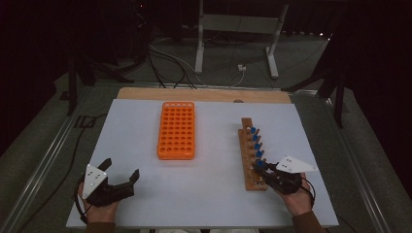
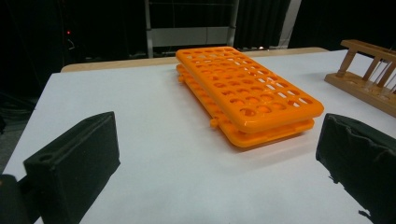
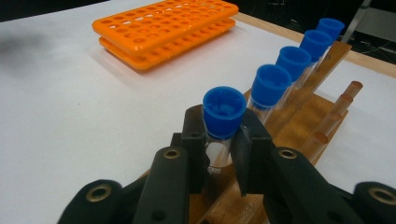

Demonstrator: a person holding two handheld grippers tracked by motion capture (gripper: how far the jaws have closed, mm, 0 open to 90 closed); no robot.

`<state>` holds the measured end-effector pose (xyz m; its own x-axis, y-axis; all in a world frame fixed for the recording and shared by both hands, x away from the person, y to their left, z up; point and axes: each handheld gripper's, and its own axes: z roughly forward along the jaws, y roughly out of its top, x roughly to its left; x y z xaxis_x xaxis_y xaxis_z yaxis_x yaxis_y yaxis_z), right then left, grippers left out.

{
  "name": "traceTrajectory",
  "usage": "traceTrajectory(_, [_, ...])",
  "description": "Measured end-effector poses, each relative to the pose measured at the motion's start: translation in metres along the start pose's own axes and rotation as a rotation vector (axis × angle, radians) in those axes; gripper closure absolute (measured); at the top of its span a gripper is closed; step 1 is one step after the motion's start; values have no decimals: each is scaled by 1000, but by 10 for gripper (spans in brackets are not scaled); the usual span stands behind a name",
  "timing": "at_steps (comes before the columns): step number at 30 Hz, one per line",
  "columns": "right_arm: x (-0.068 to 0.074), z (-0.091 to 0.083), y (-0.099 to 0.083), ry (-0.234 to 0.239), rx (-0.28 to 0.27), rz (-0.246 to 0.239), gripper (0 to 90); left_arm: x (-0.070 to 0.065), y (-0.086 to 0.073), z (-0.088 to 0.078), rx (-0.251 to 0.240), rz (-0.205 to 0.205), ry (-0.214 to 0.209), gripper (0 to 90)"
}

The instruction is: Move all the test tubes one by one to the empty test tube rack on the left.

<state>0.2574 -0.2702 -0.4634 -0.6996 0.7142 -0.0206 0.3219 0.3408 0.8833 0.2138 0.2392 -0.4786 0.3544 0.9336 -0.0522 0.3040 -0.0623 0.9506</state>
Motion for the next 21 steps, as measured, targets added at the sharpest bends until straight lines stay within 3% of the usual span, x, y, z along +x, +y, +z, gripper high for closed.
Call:
traceTrajectory(16, [0, -17, 24, 4, 5, 7, 771, -2, -2, 2, 17, 16, 11, 6])
traceTrajectory(21, [1, -25, 35, 3, -2, -8, 771, -4, 0, 3, 25, 33, -17, 6])
